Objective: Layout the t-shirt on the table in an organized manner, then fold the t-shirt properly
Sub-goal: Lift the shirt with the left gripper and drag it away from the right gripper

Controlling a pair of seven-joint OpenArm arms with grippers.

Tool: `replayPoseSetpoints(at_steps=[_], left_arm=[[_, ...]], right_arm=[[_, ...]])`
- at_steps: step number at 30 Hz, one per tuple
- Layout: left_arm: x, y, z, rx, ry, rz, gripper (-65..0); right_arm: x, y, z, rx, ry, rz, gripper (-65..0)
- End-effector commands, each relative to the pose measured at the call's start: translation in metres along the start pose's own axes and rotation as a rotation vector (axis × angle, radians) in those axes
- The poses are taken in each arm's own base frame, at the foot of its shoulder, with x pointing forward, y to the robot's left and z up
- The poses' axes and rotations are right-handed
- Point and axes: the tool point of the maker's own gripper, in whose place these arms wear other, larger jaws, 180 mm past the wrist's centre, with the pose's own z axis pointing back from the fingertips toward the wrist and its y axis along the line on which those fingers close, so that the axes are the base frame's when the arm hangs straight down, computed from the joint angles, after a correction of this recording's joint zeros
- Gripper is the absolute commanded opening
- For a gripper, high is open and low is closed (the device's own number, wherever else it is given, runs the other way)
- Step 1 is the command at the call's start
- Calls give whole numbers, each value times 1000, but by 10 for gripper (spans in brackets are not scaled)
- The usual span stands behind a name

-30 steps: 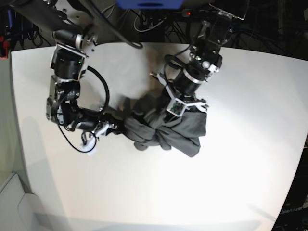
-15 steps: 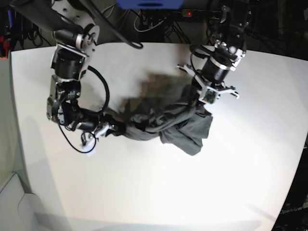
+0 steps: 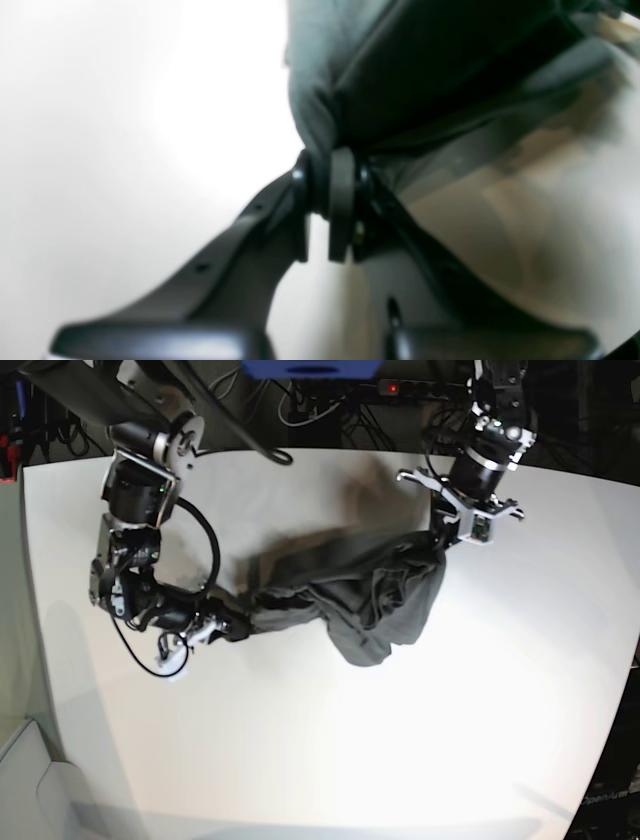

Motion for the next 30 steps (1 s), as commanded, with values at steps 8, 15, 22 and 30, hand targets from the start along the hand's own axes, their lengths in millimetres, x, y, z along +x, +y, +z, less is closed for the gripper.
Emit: replayPoseSetpoints(at_steps=[8, 15, 22, 30], left_arm=[[24, 86, 35, 235, -118, 137, -644], [32, 93, 38, 254, -150, 153, -644], [41, 94, 40, 259, -172, 146, -645], [158, 18, 13, 96, -341, 113, -645]], right_arm=[[38, 4, 10, -1, -105, 24, -650], [40, 9, 8, 7, -94, 35, -650], [29, 32, -6, 24, 33, 139, -647], [53, 30, 14, -24, -13, 234, -647]])
